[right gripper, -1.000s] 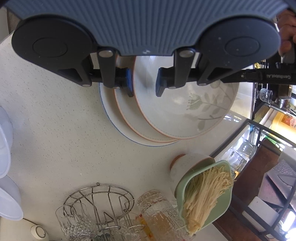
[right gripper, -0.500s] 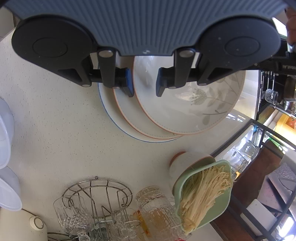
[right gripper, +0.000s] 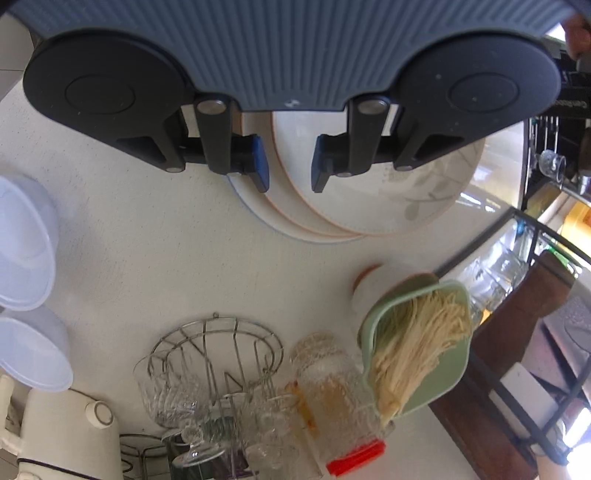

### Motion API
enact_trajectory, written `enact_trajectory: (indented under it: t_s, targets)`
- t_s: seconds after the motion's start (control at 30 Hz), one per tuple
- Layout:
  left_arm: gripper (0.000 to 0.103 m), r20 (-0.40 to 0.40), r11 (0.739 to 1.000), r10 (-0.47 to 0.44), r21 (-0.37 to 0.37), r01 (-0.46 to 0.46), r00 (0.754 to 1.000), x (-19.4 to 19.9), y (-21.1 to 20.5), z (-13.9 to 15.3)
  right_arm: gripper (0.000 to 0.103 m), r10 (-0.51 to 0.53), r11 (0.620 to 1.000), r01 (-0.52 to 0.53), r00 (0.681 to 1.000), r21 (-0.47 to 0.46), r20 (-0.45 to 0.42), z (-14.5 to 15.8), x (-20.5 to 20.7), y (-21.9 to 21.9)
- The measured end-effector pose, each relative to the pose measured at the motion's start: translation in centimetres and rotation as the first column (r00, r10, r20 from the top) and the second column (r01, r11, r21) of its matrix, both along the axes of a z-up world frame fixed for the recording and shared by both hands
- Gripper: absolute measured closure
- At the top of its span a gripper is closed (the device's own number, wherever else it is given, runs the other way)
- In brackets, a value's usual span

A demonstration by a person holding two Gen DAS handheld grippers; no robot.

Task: Organize plates and bowls
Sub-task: 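Lower the flat leaf plate onto the plate stack and open both grippers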

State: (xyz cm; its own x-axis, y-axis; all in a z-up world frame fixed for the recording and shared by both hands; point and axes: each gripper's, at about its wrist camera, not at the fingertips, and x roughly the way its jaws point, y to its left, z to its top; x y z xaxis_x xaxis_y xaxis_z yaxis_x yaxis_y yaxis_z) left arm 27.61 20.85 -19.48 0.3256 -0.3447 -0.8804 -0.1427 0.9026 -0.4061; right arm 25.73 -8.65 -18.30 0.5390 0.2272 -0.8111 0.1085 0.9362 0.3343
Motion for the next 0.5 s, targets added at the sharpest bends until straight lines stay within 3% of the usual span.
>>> enact_trajectory:
  t_s: [0.5]
  targets:
    - [0.098, -0.004, 0.996, -0.087, 0.020, 0.087, 0.996, 1.1, -0.9, -1.1, 0.073, -0.064, 0.998, 0.065, 0.997, -0.017, 0.051, 2.7, -2.2, -1.4]
